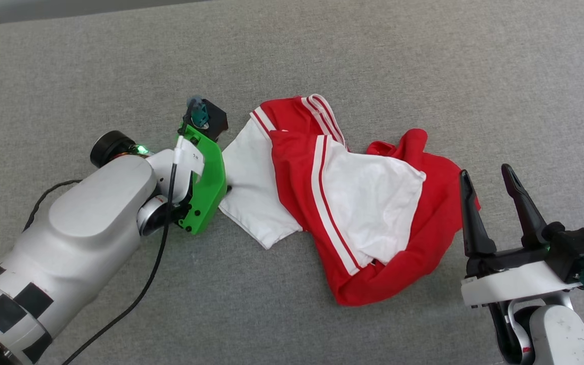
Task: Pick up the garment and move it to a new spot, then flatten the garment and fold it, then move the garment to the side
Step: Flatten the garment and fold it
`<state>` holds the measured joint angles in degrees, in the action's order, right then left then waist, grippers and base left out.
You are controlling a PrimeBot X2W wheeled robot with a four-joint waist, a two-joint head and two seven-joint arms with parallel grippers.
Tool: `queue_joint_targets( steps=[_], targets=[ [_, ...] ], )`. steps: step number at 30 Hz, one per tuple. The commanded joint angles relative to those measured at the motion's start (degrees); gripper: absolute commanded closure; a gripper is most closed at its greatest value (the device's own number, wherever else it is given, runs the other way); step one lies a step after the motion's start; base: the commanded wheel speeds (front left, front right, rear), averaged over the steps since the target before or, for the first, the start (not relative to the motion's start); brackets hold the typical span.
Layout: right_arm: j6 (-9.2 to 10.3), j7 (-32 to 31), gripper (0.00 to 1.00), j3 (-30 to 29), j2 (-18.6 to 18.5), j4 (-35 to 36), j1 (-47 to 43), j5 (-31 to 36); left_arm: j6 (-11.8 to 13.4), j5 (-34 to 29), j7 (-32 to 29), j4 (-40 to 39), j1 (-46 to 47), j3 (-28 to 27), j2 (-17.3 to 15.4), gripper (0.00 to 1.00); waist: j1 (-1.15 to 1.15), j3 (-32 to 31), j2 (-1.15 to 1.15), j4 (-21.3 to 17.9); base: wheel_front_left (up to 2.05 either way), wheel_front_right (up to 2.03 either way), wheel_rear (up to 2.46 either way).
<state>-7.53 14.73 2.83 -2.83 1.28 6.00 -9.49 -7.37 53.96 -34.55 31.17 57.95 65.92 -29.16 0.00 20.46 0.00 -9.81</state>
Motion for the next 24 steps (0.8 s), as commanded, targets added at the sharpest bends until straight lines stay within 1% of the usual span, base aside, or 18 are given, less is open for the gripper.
queue_joint_targets(
  steps=[1,3,7,10,15,18,21,24],
  targets=[
    [0.04,0.3,0.00,-0.1,0.0,0.0,0.9,-0.4,-0.1,1.0,1.1,1.6,-2.0,1.9,0.4,1.00,0.00,-0.5,0.00,0.5,0.00,0.00,0.00],
    [0.04,0.3,0.00,-0.2,0.0,-0.1,0.8,-0.2,-0.1,1.8,4.2,1.6,-1.5,1.6,0.1,1.00,0.00,-1.2,0.00,0.9,0.00,0.00,0.00],
    [0.04,0.3,0.00,-1.0,0.0,-0.1,0.0,-0.1,-0.1,3.8,12.4,1.4,-1.4,-2.0,-1.1,1.00,0.00,-2.9,0.00,2.2,0.00,0.00,0.00],
    [0.04,0.3,0.00,-1.2,0.0,-0.2,-0.8,-0.1,0.0,5.2,16.1,0.6,-3.1,-4.1,-3.6,1.00,0.00,-4.3,0.00,3.3,0.00,0.00,0.00],
    [0.04,0.3,0.00,-1.8,0.0,-0.1,-1.5,0.2,2.0,7.2,18.1,-1.3,-7.7,-5.8,-9.1,1.00,0.00,-5.2,0.00,4.9,0.00,0.00,0.00],
    [0.04,0.3,0.00,-1.7,0.0,-0.1,-1.3,0.5,3.5,8.8,18.3,-1.9,-10.8,-6.4,-11.5,1.00,0.00,-5.0,0.00,5.2,0.00,0.00,0.00],
    [0.04,0.3,0.00,-1.5,0.0,-0.2,-1.1,0.7,4.9,10.2,18.4,-1.3,-14.1,-6.4,-12.5,1.00,0.00,-4.7,0.00,5.4,0.00,0.00,0.00],
    [0.04,0.3,0.00,-1.3,0.0,-0.3,-0.9,1.0,5.8,11.9,18.6,0.1,-16.9,-6.5,-12.1,1.00,0.00,-4.5,0.00,5.2,0.00,0.00,0.00]
  ],
)
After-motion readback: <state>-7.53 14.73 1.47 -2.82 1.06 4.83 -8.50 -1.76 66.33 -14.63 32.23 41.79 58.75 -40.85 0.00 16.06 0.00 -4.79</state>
